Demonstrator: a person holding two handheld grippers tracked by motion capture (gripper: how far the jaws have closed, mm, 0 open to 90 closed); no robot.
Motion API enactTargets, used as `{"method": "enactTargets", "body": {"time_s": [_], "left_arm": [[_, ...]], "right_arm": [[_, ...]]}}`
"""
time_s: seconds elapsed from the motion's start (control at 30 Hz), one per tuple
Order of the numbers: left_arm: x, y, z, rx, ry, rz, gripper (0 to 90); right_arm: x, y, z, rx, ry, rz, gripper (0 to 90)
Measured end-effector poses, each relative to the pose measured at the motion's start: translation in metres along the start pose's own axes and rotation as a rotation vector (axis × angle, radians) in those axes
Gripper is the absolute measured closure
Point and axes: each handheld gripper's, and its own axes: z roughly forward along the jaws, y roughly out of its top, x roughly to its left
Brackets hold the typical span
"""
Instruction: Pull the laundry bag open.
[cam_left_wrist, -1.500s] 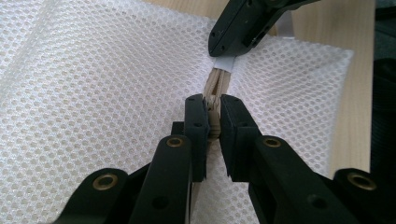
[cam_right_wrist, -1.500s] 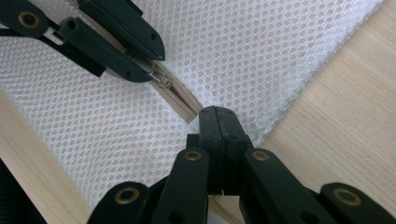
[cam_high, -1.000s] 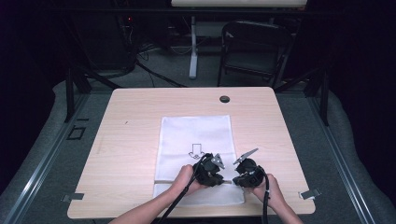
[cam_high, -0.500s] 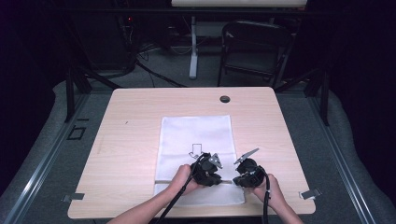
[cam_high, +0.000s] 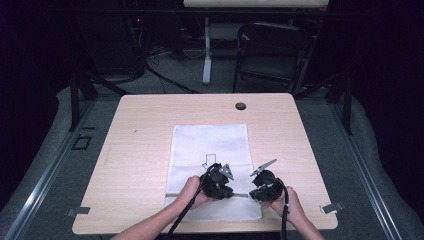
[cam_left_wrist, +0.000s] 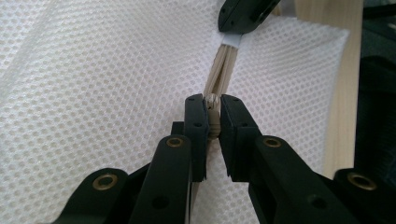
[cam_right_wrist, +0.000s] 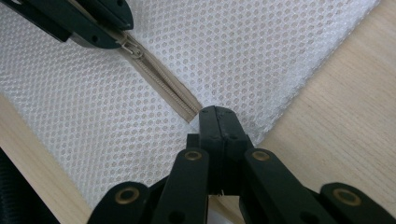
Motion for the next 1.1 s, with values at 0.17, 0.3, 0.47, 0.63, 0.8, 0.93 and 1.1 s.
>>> {"method": "enactTargets", "body": {"time_s": [0.17,0.3,0.47,0.63,0.8,0.93,1.1], "left_arm": [[0.000,-0.002,-0.003,-0.005,0.000,0.001,81.6],[0.001,-0.005,-0.005,-0.009,0.002,-0.003,81.6],[0.002,-0.009,-0.009,-0.011,0.003,-0.007,81.6],[0.000,-0.011,-0.013,-0.014,0.013,-0.007,81.6],[0.003,-0.015,-0.017,-0.024,0.011,-0.015,81.6],[0.002,-0.019,-0.020,-0.029,0.013,-0.015,81.5],[0.005,-0.023,-0.024,-0.033,0.008,-0.026,81.5]], "right_arm": [[0.000,0.000,0.000,-0.003,-0.004,0.002,90.0],[-0.001,0.000,0.000,0.002,-0.005,-0.003,90.0],[0.000,0.000,0.000,-0.003,-0.003,0.002,90.0],[-0.001,0.001,0.000,0.006,-0.006,-0.005,90.0],[0.000,0.001,0.000,0.012,-0.011,-0.006,90.0],[-0.001,0.001,0.000,0.016,-0.011,-0.012,90.0],[-0.001,0.001,0.000,0.006,0.000,-0.001,90.0]]}}
